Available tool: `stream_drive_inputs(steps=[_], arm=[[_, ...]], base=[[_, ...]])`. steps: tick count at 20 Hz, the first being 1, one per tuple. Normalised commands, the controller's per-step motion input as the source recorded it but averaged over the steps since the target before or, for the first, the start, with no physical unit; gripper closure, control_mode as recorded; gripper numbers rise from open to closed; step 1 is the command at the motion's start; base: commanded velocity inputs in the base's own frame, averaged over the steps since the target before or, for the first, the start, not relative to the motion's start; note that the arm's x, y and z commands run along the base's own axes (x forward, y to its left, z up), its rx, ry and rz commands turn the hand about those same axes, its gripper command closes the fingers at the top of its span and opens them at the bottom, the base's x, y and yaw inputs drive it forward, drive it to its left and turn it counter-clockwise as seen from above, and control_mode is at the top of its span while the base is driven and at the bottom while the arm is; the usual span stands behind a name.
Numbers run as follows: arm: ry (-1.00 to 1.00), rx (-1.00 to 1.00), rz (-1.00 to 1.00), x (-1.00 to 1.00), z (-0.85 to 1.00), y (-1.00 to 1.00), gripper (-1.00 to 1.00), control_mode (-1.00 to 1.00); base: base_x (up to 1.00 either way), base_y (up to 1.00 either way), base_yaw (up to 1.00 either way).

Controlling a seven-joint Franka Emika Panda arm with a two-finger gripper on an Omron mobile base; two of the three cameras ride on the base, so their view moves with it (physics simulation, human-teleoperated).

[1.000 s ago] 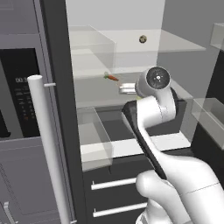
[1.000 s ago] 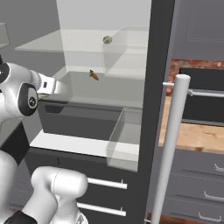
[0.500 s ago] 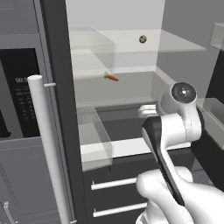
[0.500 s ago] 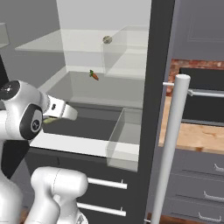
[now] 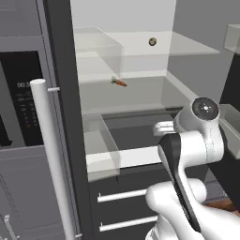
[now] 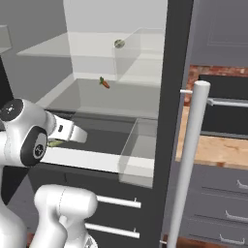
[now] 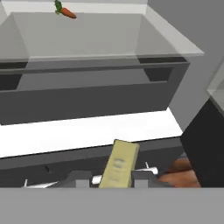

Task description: Pick the egg and butter from the fridge and place them by the bowl for mixing.

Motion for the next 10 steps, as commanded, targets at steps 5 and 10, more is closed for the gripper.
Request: stream_drive_inputs(steps=[5, 10], arm=[[0.00, 0.00, 0.00, 0.00, 0.00, 0.00, 1.00, 1.00], [0.00, 0.00, 0.00, 0.00, 0.00, 0.00, 1.00, 1.00]], base=[[-1.00, 0.00, 0.00], [-0.87, -0.07, -0.05]])
